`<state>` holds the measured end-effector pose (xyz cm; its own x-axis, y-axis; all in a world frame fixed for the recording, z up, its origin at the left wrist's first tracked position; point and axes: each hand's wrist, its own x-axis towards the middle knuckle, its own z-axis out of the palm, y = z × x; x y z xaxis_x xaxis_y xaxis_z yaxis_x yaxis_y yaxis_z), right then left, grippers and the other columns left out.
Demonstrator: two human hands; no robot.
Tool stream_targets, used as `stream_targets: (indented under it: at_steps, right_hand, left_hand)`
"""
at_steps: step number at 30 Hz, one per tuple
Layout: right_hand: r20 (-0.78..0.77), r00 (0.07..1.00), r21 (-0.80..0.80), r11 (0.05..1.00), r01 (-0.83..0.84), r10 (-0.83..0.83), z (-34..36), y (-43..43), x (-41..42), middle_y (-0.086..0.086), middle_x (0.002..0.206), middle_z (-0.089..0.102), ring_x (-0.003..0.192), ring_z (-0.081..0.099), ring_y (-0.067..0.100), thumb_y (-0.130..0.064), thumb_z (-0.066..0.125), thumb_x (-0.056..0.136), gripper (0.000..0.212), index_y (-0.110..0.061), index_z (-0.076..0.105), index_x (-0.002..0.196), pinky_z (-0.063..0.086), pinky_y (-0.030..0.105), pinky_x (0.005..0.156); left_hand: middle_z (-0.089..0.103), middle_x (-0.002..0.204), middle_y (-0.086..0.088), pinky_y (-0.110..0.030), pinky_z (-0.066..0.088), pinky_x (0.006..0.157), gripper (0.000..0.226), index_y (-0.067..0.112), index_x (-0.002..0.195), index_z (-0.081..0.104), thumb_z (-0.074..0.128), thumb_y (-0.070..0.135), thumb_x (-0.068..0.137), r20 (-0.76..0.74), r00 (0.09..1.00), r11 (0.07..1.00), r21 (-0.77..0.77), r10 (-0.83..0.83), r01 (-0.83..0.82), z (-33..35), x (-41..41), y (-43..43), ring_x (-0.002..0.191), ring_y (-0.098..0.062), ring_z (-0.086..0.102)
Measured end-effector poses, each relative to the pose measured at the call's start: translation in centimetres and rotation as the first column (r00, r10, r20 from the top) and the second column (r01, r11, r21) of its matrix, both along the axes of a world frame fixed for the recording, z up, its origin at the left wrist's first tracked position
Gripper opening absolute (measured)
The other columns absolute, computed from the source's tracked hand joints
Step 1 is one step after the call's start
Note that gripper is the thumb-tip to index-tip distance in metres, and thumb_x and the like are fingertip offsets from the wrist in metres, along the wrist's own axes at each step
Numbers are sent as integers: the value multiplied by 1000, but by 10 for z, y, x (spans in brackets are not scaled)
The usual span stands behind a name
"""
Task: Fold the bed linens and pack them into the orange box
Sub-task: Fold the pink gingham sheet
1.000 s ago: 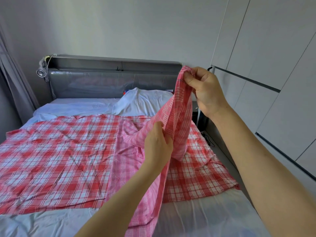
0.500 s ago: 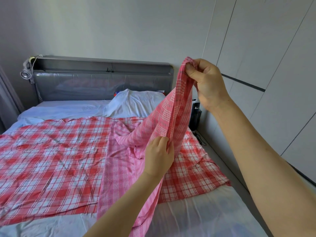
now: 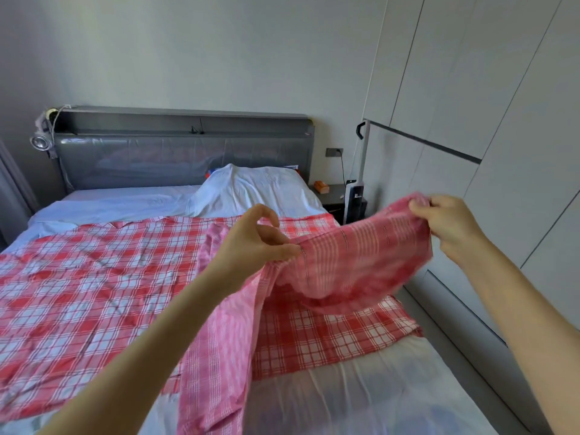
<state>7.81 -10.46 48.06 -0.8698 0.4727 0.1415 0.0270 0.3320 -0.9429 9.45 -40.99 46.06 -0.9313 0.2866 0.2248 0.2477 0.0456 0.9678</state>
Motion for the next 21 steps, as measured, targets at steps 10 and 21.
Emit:
stream_targets:
  at_steps: [10, 21]
  right_hand:
    - [128, 804, 554, 630, -544, 581, -3, -132, 64, -5, 83, 69, 78, 63, 9, -32, 75, 77, 27, -18, 69, 98, 51, 33, 77]
    - [-150, 831, 596, 720, -356, 535, 14, -170, 42, 11, 59, 59, 53, 46, 9, -24, 77, 76, 29, -1, 65, 66, 40, 26, 55]
  left_hand:
    - [72, 70, -4, -24, 54, 64, 39, 16, 76, 47, 81, 2, 66, -180, 966, 903, -419, -183, 93, 39, 10, 16, 59, -9, 65]
    - [47, 68, 0, -26, 38, 56, 32, 12, 73, 43, 72, 3, 65, -228, 857, 856, -136, 463, -499, -80, 30, -14, 60, -11, 41]
